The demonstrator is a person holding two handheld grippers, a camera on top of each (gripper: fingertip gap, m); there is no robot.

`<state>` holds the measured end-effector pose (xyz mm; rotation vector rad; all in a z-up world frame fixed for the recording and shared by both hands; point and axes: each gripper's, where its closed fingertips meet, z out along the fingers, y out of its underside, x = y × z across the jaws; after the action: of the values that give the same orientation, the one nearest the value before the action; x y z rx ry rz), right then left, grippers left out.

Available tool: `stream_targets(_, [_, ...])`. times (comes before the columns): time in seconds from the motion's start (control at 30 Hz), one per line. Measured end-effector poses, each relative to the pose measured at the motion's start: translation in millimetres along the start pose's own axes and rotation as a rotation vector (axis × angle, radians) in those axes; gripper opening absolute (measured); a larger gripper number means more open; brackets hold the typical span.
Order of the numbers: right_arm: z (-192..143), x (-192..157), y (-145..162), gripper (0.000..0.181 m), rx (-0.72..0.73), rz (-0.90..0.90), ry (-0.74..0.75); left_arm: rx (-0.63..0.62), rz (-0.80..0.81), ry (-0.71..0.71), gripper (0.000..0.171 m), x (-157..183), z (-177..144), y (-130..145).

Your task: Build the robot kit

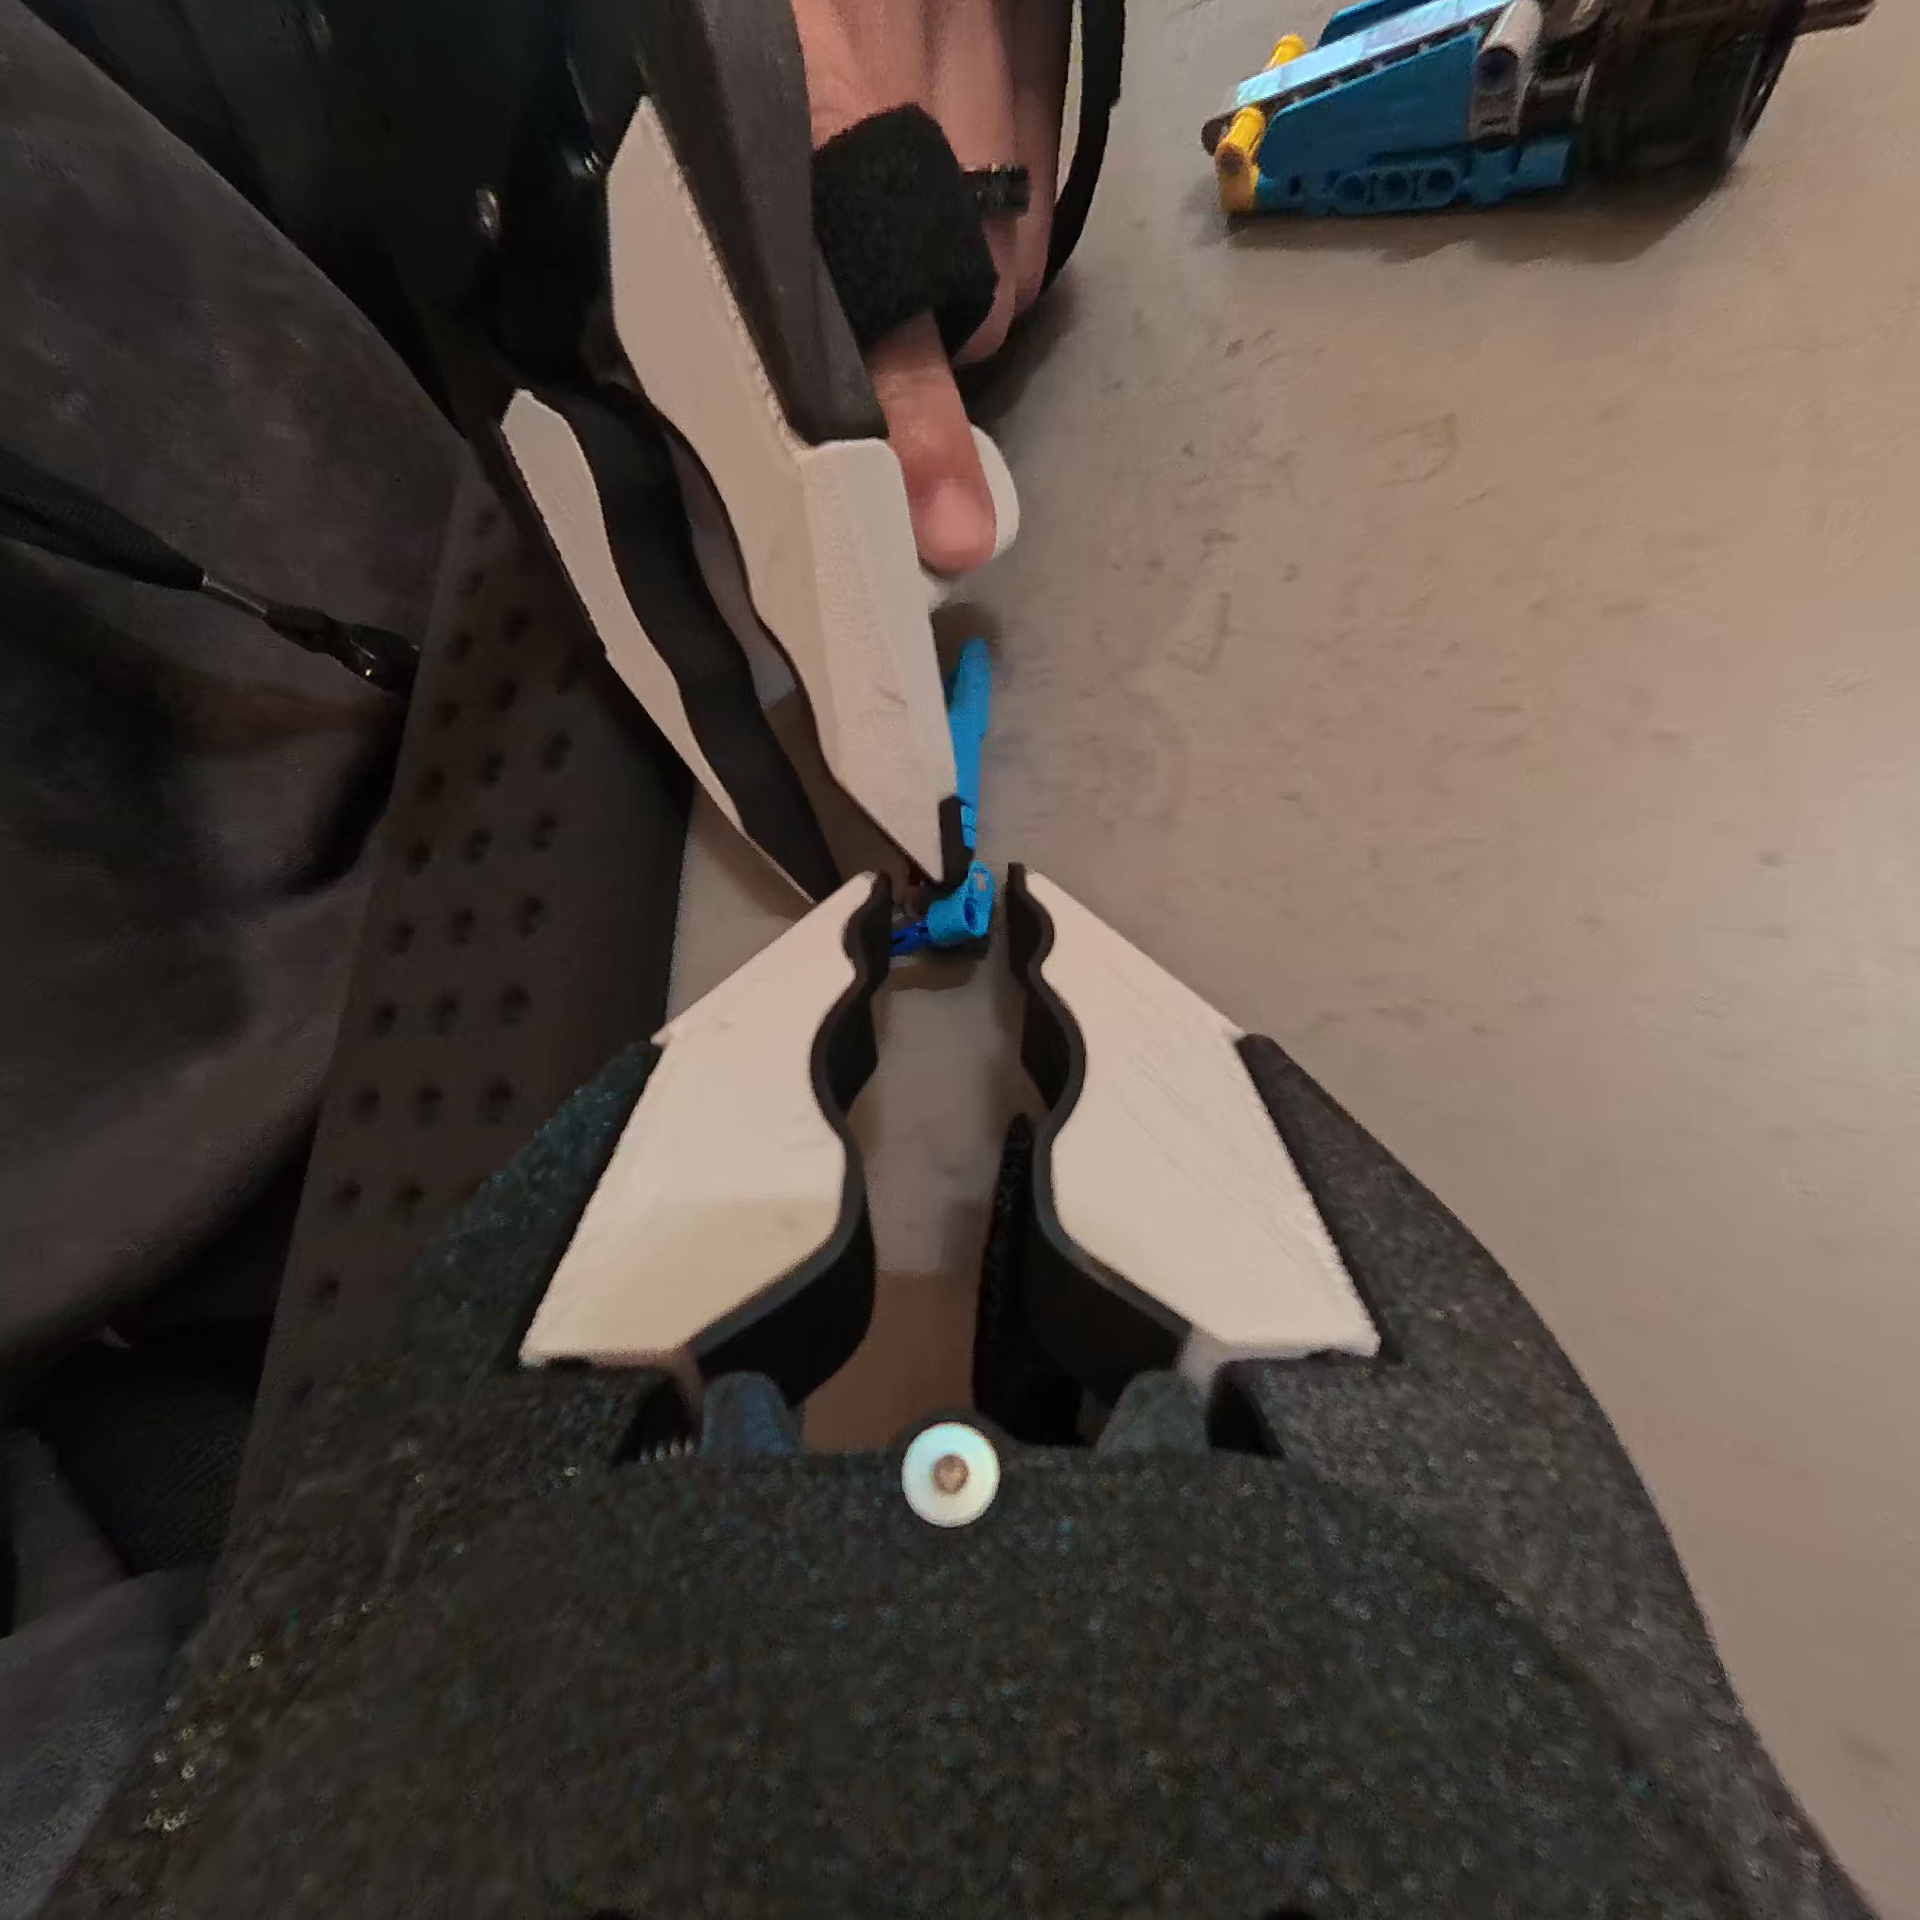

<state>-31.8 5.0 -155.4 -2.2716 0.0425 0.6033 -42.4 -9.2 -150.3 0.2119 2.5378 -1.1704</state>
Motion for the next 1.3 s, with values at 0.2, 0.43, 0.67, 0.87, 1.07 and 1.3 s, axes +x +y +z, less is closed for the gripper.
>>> stream_targets(0.2, [-4, 5, -1, 0.029, 0.016, -0.013, 0.029, -0.015, -0.003, -0.01, 0.032, -4, 2, 3])
stream_targets(0.43, [-12, 3, 7, 0.031, -0.014, -0.114, 0.07, -0.022, -0.012, -0.008, 0.031, -5, 3, 4])
stream_targets(0.67, [-6, 5, 6, 0.027, -0.031, -0.192, 0.108, -0.023, -0.02, -0.004, 0.03, -5, 3, 5])
stream_targets(0.87, [-5, 7, 5, 0.027, -0.023, -0.176, 0.151, -0.023, -0.027, 0.0, 0.029, -5, 3, 5])
stream_targets(1.07, [-10, -5, 7, 0.027, -0.093, -0.104, 0.105, 0.016, -0.169, 0.061, 0.032, -5, -14, 7])
stream_targets(1.3, [-3, -9, 10, 0.027, -0.357, -0.125, 0.087, -0.046, -0.256, 0.149, 0.03, 4, -23, 30])
